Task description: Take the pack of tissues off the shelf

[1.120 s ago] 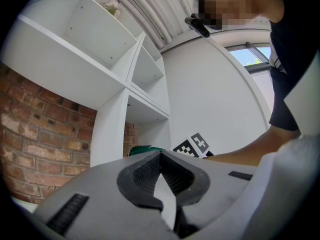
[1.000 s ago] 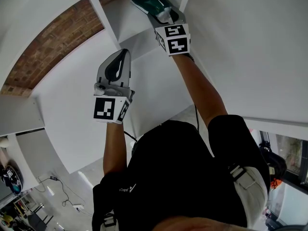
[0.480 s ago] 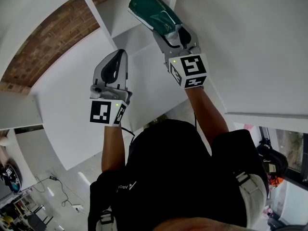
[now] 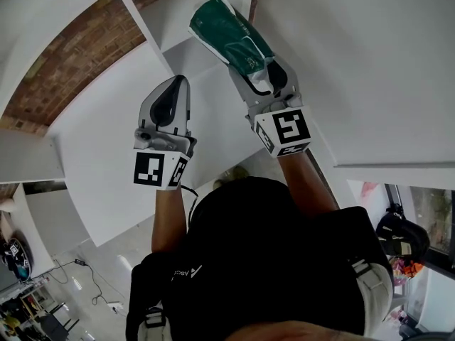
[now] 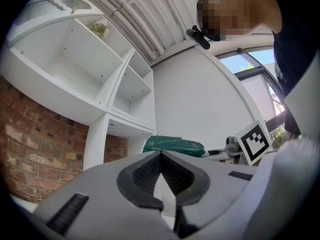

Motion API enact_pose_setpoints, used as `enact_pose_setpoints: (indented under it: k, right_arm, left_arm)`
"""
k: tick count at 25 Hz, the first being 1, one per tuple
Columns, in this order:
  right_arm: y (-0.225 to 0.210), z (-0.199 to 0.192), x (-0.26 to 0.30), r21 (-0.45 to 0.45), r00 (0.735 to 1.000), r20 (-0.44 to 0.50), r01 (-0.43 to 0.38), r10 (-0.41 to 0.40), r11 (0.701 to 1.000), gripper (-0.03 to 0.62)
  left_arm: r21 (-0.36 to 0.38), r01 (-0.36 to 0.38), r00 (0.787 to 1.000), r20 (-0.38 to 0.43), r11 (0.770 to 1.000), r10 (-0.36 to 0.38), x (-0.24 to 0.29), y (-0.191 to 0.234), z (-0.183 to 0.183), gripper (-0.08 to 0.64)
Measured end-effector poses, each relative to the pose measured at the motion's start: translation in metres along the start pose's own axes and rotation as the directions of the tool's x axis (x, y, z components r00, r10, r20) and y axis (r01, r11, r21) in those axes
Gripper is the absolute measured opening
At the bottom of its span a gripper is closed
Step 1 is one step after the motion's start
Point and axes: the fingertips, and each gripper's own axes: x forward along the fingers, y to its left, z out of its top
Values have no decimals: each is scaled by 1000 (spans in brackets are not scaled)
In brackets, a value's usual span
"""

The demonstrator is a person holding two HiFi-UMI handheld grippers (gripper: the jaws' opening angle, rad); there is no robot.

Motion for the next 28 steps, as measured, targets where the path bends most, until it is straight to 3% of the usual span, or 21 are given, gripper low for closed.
enact_pose_setpoints:
  k: [28]
  right_arm:
    - [0,0,2,2,1000,10,10,-10,1000,261]
  left_arm:
    - [1,1,1000,6,1000,-1,-2,5,3,-2]
